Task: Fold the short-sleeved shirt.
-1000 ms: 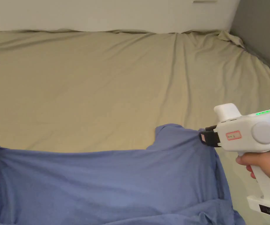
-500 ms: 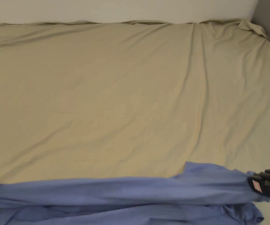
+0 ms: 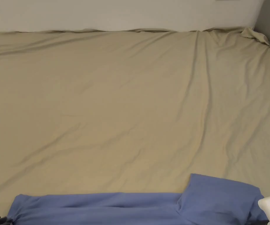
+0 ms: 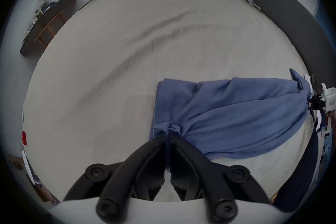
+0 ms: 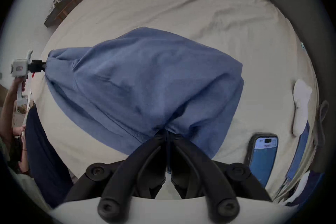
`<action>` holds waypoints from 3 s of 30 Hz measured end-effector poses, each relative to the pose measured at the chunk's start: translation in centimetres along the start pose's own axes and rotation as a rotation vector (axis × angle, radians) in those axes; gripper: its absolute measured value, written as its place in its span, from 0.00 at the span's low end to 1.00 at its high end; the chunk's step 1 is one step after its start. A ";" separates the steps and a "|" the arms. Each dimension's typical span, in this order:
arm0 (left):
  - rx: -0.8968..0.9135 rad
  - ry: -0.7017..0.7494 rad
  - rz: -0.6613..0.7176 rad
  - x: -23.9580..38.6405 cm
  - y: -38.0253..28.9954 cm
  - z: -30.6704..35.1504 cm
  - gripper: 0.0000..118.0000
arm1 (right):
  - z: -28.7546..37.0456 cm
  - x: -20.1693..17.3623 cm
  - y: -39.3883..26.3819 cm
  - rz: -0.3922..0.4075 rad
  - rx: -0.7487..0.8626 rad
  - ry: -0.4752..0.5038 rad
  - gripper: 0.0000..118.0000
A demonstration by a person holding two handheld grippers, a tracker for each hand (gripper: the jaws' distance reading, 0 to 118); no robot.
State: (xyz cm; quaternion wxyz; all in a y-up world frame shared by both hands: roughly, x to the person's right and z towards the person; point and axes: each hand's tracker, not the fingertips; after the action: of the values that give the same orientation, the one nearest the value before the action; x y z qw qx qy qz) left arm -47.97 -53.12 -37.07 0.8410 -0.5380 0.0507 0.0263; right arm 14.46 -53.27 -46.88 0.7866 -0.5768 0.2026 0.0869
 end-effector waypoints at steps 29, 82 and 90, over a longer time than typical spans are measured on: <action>0.225 -0.520 0.444 -10.4 -1.2 1.9 0.97 | 10.7 -7.4 0.3 -0.092 0.554 0.421 0.02; 0.098 -0.481 0.585 -1.8 1.5 11.4 0.12 | 10.7 -8.7 2.6 -0.173 0.549 0.487 0.02; -0.007 -0.625 0.553 11.8 1.8 6.5 0.13 | 10.4 -7.6 1.8 -0.196 0.534 0.479 0.02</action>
State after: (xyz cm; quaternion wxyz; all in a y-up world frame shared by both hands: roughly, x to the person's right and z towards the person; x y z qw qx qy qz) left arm -36.02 -46.58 -37.36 0.7753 -0.4729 -0.0647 0.4135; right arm 9.23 -42.17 -42.63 0.8442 -0.3720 0.3402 -0.1821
